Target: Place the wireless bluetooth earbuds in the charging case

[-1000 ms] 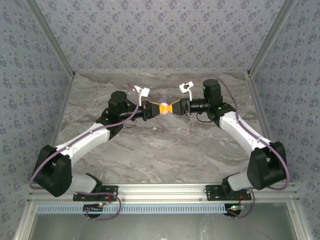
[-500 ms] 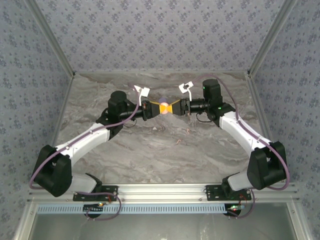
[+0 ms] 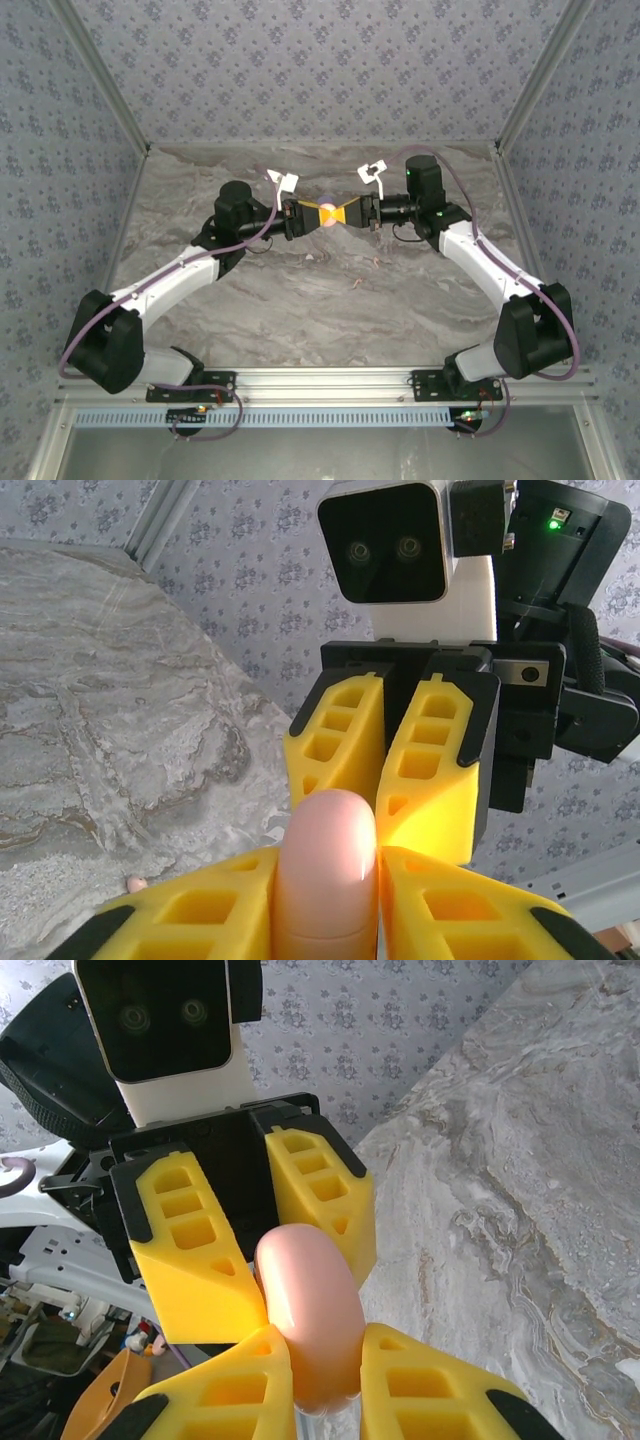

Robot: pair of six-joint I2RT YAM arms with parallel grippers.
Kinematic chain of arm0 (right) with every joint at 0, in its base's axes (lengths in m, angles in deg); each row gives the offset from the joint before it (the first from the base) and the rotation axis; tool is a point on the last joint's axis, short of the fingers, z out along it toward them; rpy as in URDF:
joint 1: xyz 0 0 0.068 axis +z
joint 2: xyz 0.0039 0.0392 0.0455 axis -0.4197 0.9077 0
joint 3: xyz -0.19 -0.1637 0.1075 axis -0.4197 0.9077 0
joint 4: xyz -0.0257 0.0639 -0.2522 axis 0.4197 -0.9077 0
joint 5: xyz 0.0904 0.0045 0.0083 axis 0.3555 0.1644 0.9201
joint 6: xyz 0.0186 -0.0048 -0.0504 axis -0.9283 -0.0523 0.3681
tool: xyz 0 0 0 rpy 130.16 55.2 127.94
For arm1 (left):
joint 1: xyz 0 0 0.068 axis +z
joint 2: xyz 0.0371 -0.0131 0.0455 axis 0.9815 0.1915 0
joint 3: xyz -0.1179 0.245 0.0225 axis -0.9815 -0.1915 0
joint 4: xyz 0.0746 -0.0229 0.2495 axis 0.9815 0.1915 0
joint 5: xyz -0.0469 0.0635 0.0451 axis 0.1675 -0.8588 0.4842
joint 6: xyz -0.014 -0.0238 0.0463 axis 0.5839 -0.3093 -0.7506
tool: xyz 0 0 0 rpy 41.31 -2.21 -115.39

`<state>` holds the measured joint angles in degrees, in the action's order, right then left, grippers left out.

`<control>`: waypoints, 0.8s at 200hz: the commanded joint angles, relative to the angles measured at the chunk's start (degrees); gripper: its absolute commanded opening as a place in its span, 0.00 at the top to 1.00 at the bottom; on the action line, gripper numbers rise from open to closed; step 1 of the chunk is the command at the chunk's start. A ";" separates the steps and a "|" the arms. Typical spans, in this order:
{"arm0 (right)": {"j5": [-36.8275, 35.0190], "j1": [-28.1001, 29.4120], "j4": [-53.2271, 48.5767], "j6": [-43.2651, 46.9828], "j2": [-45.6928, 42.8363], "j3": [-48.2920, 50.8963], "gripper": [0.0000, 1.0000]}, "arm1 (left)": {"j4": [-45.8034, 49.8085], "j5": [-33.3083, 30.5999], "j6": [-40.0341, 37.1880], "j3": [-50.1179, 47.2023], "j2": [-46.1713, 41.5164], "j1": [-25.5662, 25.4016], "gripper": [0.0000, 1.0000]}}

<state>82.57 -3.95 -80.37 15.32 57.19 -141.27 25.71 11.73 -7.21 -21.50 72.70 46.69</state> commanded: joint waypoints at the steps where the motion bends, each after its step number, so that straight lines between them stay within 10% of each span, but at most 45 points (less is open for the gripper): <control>1: 0.41 0.23 -1.24 1.00 -0.92 -2.20 0.84 | 0.52 0.71 -1.04 2.14 -0.18 -0.28 0.60; 160: -0.18 0.34 -3.68 2.09 -1.46 -3.26 0.82 | 3.31 1.57 -2.38 1.05 -0.16 -0.51 0.53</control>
<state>82.38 -3.91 -83.19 16.43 57.02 -142.43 28.84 11.95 -8.24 -21.46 72.70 46.60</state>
